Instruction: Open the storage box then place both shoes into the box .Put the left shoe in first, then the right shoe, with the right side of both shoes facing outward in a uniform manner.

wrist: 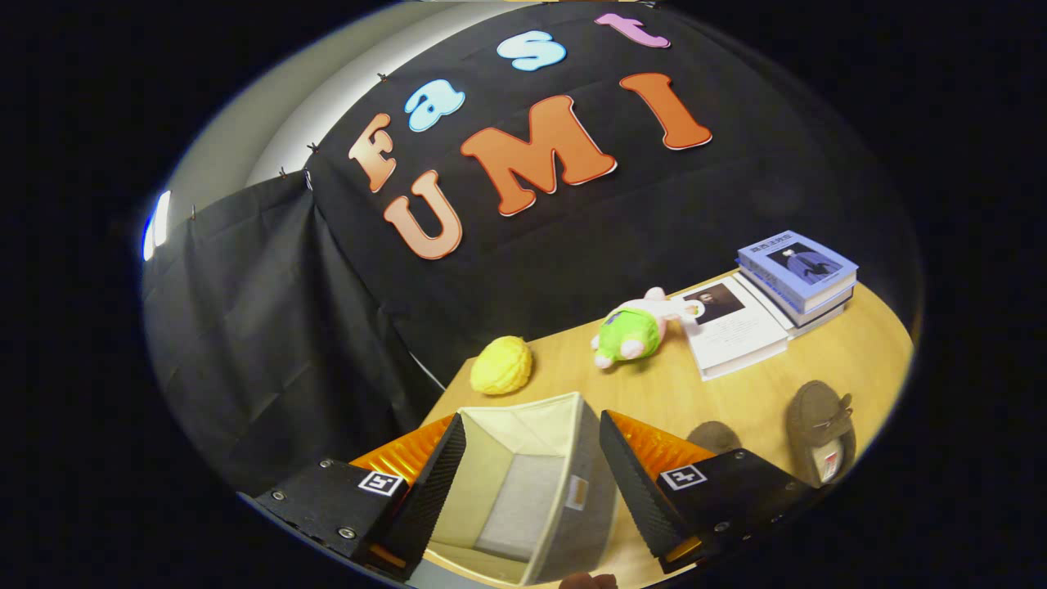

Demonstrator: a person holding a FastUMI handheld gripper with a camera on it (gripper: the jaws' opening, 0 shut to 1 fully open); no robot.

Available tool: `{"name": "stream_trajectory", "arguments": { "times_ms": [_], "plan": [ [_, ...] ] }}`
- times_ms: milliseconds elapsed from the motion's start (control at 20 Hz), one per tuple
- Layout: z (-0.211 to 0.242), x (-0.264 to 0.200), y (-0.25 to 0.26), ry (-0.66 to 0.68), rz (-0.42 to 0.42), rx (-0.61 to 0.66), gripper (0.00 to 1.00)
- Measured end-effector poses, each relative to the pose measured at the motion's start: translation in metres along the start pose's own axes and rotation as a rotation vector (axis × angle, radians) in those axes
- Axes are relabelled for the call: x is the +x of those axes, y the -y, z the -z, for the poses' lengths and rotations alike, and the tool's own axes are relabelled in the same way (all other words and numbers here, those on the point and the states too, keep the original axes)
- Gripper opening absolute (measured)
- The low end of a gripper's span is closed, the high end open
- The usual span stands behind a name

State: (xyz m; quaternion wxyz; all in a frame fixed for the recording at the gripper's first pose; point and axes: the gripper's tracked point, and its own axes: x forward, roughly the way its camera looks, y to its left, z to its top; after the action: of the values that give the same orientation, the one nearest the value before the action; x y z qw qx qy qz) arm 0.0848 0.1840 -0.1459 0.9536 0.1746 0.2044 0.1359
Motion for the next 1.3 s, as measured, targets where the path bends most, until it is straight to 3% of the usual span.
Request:
{"name": "stream_trajectory", "arguments": {
  "times_ms": [250,550,1300],
  "plan": [
    [0.025,-0.012,0.074,-0.017,0.142,-0.080,0.98],
    [0.063,-0.027,0.123,-0.053,0.249,-0.153,0.98],
    [0.131,-0.018,0.173,-0.137,0.372,-0.177,0.96]
  ]
}}
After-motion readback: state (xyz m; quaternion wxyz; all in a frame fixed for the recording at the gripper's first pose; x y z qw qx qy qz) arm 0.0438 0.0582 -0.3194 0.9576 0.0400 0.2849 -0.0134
